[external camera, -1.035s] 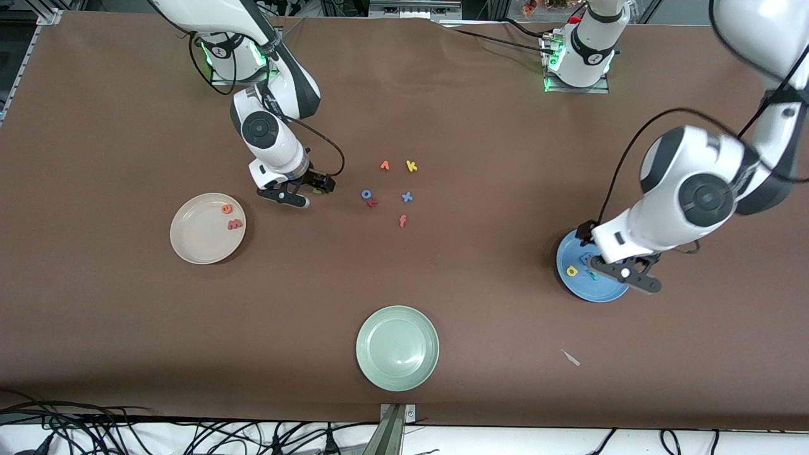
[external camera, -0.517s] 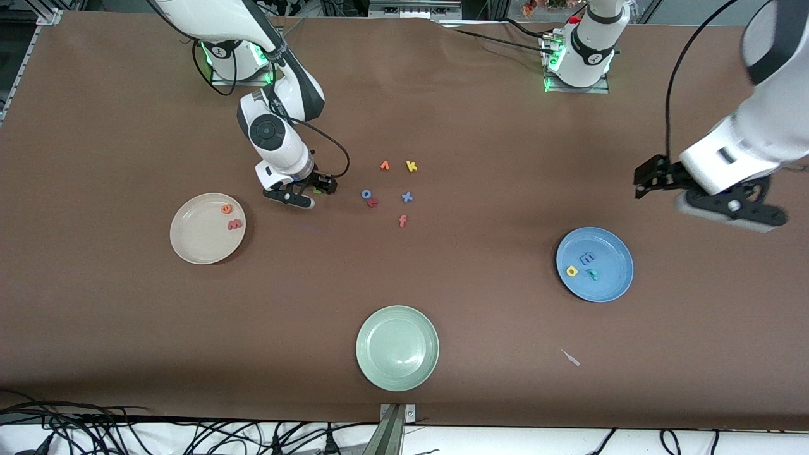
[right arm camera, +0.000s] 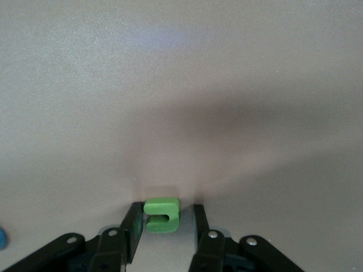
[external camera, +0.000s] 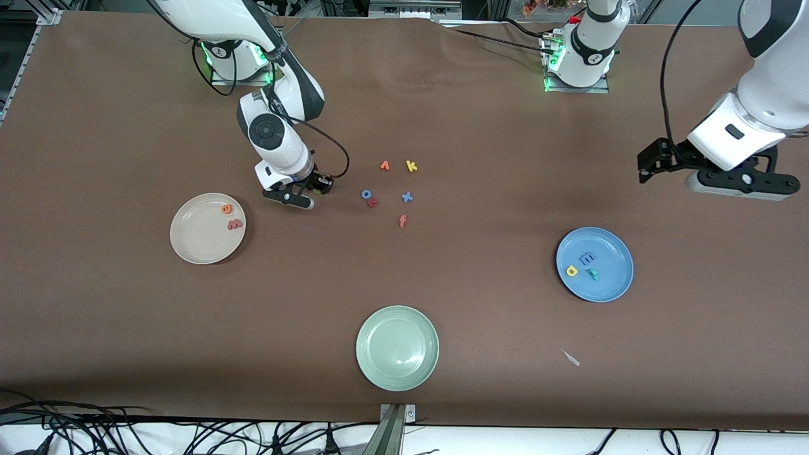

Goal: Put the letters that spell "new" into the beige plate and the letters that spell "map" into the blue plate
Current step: 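Grasp the green u with the right gripper while the left gripper withdraws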

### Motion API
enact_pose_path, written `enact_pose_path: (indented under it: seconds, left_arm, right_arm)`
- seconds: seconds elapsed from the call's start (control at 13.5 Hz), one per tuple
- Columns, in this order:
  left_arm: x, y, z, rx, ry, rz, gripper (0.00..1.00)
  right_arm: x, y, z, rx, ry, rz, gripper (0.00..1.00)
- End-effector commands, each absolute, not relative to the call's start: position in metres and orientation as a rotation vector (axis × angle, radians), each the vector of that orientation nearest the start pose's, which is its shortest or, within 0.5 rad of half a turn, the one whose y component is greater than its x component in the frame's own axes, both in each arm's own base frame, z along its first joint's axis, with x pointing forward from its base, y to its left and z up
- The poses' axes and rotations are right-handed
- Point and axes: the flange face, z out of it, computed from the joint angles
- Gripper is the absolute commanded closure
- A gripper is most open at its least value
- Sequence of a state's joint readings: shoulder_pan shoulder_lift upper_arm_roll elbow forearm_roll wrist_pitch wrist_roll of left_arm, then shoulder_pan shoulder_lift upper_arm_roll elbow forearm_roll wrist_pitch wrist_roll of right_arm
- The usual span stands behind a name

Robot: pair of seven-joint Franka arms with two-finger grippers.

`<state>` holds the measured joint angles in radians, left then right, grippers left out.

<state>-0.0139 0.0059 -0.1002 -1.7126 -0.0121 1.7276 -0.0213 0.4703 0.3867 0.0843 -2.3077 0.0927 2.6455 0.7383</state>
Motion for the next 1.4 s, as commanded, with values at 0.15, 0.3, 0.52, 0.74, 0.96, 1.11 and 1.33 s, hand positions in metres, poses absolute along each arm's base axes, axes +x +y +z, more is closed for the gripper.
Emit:
enact_pose_path:
  seconds: [0.15, 0.3, 0.52, 0.74, 0.96, 1.11, 1.33]
  left_arm:
    - [0.544, -0.054, 0.571, -3.212, 0.084, -0.031, 0.0]
    - [0.546, -0.058, 0.572, -3.203, 0.079, -0.023, 0.0]
    - [0.541, -0.059, 0.574, -3.199, 0.087, 0.033, 0.0]
    - [0.538, -0.057, 0.574, -3.198, 0.083, 0.058, 0.0]
    - [0.538, -0.057, 0.575, -3.198, 0.081, 0.053, 0.0]
    - [0.536, -0.058, 0.577, -3.196, 0.085, 0.072, 0.0]
    - [0.538, -0.052, 0.575, -3.197, 0.077, 0.077, 0.0]
  right_arm:
    - [0.438, 0.275, 0.163, -3.064, 0.461, 0.107, 0.7]
    - [0.439, 0.275, 0.163, -3.065, 0.468, 0.111, 0.76]
    - [0.447, 0.279, 0.173, -3.056, 0.47, 0.095, 0.8]
    - [0.456, 0.278, 0.186, -3.083, 0.418, 0.124, 0.8]
    - [0.476, 0.255, 0.207, -3.126, 0.291, 0.164, 0.8]
    - [0.496, 0.228, 0.222, -3.152, 0.19, 0.202, 0.8]
    - [0.523, 0.184, 0.237, -3.177, 0.049, 0.286, 0.79]
